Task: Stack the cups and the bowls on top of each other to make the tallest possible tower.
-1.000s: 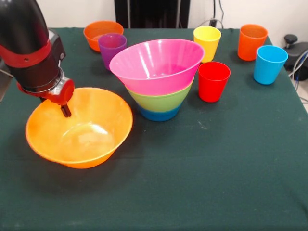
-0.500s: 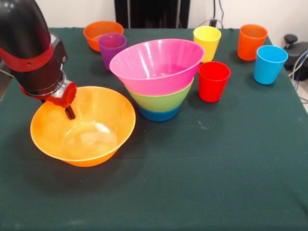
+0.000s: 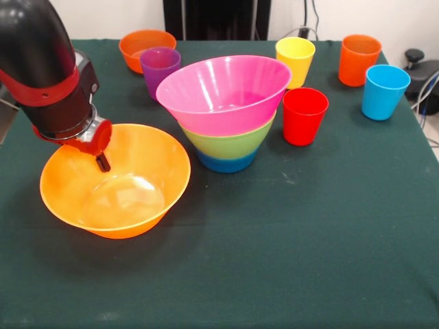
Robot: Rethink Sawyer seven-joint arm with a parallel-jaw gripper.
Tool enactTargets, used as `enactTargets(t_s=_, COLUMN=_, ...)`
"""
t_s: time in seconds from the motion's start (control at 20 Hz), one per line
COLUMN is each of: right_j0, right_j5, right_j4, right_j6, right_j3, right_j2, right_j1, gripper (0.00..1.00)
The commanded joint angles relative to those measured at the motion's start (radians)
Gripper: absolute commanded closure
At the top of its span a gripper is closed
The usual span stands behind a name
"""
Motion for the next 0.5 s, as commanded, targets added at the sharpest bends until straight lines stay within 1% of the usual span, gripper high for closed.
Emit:
enactTargets(t_s=0.05, right_j0=0.035, right_j5=-0.023, right_j4=-0.063, right_j6=-0.206, right_j3=0.0, right_j2=0.068, right_j1=0.016, gripper=0.0)
enactTargets(t_s=0.5, right_j0=0.034, right_j5=-0.03, right_j4=-0.061, right_j6=-0.201, right_j3=0.016, right_j2=0.067, right_j1=0.007, gripper=0.0)
